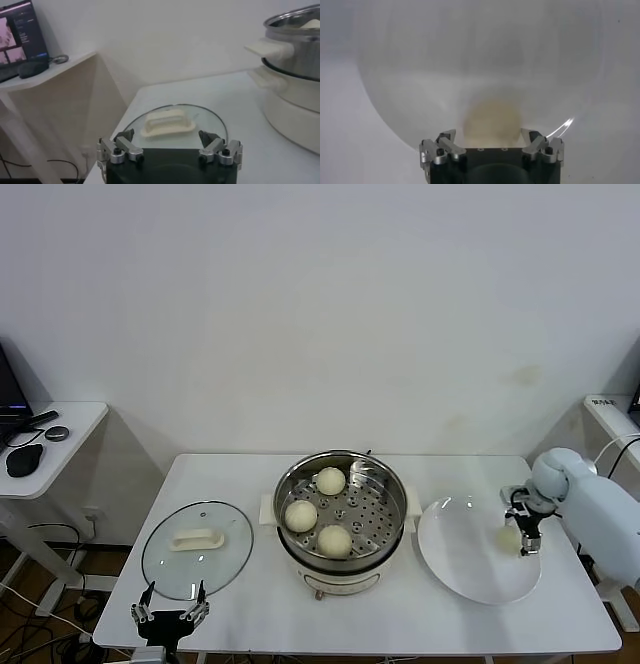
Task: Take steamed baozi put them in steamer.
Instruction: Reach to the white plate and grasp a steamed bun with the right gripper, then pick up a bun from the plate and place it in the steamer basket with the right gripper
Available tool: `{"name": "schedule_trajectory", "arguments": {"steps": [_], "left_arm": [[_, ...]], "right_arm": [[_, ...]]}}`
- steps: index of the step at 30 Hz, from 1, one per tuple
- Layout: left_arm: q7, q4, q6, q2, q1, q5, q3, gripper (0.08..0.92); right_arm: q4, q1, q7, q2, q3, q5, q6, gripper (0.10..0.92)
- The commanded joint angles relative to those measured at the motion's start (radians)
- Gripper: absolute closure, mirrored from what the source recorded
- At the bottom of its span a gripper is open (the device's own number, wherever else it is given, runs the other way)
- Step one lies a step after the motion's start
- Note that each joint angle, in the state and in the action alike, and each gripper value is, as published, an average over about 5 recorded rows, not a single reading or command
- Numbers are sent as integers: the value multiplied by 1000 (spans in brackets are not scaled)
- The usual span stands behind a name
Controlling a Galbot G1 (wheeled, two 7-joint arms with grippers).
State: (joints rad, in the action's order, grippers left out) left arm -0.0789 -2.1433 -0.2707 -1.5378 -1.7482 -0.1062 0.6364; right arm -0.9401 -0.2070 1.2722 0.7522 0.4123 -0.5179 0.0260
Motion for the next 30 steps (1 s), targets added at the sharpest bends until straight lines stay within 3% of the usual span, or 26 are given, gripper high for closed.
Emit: {"name": "schedule_trajectory", "arguments": {"steps": [1,10,20,30], "left_arm": [[0,0,0,0,-1,0,0,177],[-1,2,0,-1,0,0,-3,177],[0,-1,0,-1,0,0,-3,177],[-1,-3,1,0,-1,0,-3,177]], "right_arm": [[2,-5,-13,4,-3,-3,7,203],[4,-8,-15,5,-5,0,18,205],[-1,-6,-13,5,-5,2,21,384],[-14,-4,-3,-9,-17,14,26,451]]}}
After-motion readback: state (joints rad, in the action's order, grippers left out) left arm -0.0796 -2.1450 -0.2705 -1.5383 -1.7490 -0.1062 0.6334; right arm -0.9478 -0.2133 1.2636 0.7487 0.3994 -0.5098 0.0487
